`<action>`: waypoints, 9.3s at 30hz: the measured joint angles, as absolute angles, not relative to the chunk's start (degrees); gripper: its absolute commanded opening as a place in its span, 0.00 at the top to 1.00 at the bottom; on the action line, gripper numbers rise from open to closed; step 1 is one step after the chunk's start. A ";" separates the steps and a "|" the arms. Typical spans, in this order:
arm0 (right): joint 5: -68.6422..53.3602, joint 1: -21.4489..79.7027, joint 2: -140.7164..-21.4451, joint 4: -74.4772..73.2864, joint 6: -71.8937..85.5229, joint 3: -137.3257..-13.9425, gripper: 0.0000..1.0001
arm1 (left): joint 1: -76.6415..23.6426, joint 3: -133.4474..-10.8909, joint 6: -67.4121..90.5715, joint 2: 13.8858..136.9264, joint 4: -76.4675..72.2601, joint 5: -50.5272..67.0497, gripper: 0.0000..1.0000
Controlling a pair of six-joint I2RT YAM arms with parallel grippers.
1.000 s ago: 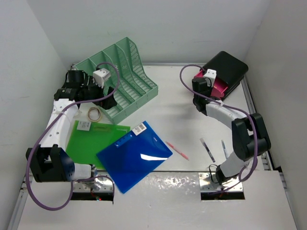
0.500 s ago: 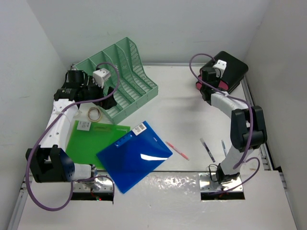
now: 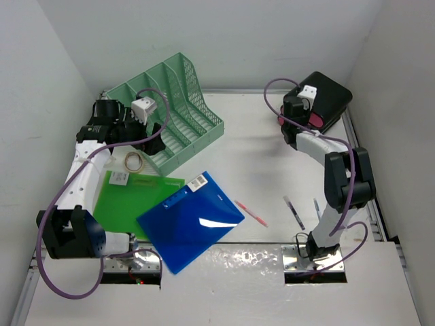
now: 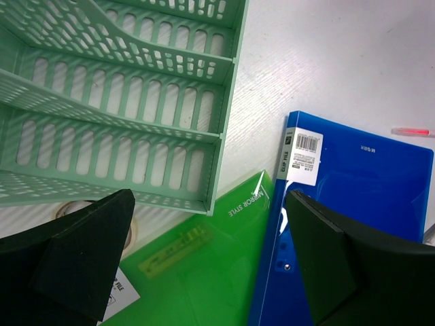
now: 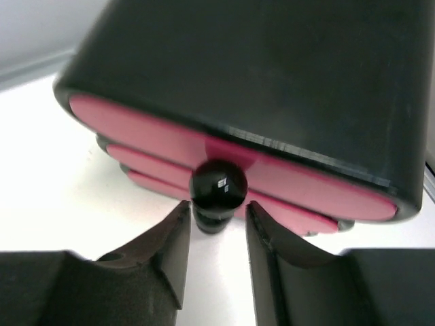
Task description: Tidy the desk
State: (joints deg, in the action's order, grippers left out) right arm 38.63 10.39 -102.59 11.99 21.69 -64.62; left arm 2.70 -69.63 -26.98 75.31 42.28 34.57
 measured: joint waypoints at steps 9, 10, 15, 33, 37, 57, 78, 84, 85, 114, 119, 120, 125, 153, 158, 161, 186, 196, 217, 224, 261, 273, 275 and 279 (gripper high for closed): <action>42.74 12.51 -107.09 12.45 21.87 -63.77 0.49 | 2.70 -69.63 -26.98 75.31 42.28 34.57 0.08; 43.24 12.51 -107.70 12.43 22.06 -63.77 0.50 | 2.70 -69.63 -26.98 75.31 42.26 34.57 0.08; 45.84 12.12 -110.26 12.86 22.26 -64.40 0.51 | 2.70 -69.63 -26.98 75.31 42.28 34.57 0.08; 45.10 10.85 -113.43 15.14 21.02 -68.27 0.77 | 2.70 -69.63 -27.00 75.31 42.30 34.20 0.08; 45.28 10.81 -113.38 15.20 21.52 -68.27 0.96 | 2.70 -69.63 -27.00 75.31 42.28 34.13 0.08; 45.67 17.78 -103.33 19.73 24.23 -53.80 0.80 | 2.70 -67.53 -29.93 73.91 43.83 22.92 0.08; 12.12 18.52 -93.97 18.55 15.75 -50.87 0.12 | 21.85 -61.43 -37.39 65.93 52.73 9.76 0.14; 3.73 18.92 -88.86 19.29 11.81 -47.48 0.13 | 30.57 -61.98 -36.60 72.31 50.94 11.05 0.16; 3.14 18.92 -88.62 18.81 10.76 -47.53 0.13 | 31.40 -61.98 -35.97 73.73 49.91 11.22 0.16; 6.31 22.06 -64.71 5.17 10.92 -41.10 0.20 | 31.92 -77.08 -25.08 112.18 24.99 13.72 0.63; 7.90 22.39 -61.06 4.05 11.62 -38.28 0.20 | 31.92 -77.41 -24.67 112.31 25.19 16.56 0.65; 8.34 22.39 -60.66 3.66 11.60 -37.82 0.20 | 31.92 -77.41 -24.56 112.31 25.26 16.97 0.65; 9.65 22.39 -60.29 2.20 11.38 -36.95 0.20 | 31.86 -76.34 -24.56 112.20 25.30 17.78 0.66; 1.21 22.39 -59.66 2.26 10.74 -34.96 0.17 | 32.34 -70.83 -25.21 100.33 27.70 13.13 1.00; -12.14 22.39 -61.41 5.08 14.20 -37.58 0.18 | 33.87 -72.90 -24.75 85.06 30.87 17.93 1.00; -17.80 23.11 -62.78 8.95 17.56 -37.65 0.18 | 33.93 -74.98 -24.73 76.58 33.45 22.59 1.00; -16.21 41.76 -89.52 31.73 33.41 -55.35 0.23 | -19.53 -74.56 -22.37 70.61 42.02 10.94 1.00; -17.87 41.78 -98.63 37.87 40.69 -62.19 0.27 | -19.53 -73.80 -22.37 70.37 41.91 10.02 1.00; -21.06 41.41 -104.33 38.50 44.58 -64.86 1.00 | -19.27 -73.41 -22.61 70.39 40.97 6.50 0.21; -10.50 34.35 -93.76 18.41 26.37 -62.67 1.00 | -18.57 -73.41 -21.98 69.69 40.91 1.80 0.13; 43.46 17.32 -119.11 -22.15 -27.00 -94.21 0.69 | -7.84 -65.21 -22.63 67.70 39.27 2.39 0.13; 43.22 17.32 -119.11 -22.20 -26.96 -94.21 0.59 | -7.84 -65.17 -22.85 67.70 39.22 2.87 0.13; 43.05 17.32 -119.11 -22.37 -26.94 -94.21 0.62 | -7.84 -65.12 -22.92 67.70 39.20 2.87 0.13; 42.06 17.32 -119.09 -22.61 -26.55 -94.21 0.83 | -7.84 -65.12 -23.09 67.70 39.20 2.87 0.13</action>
State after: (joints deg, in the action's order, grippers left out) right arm 42.06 17.32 -119.09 -22.61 -26.55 -94.21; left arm -7.84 -65.12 -23.09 67.70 39.20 2.87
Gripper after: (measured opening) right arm 0.245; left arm 0.872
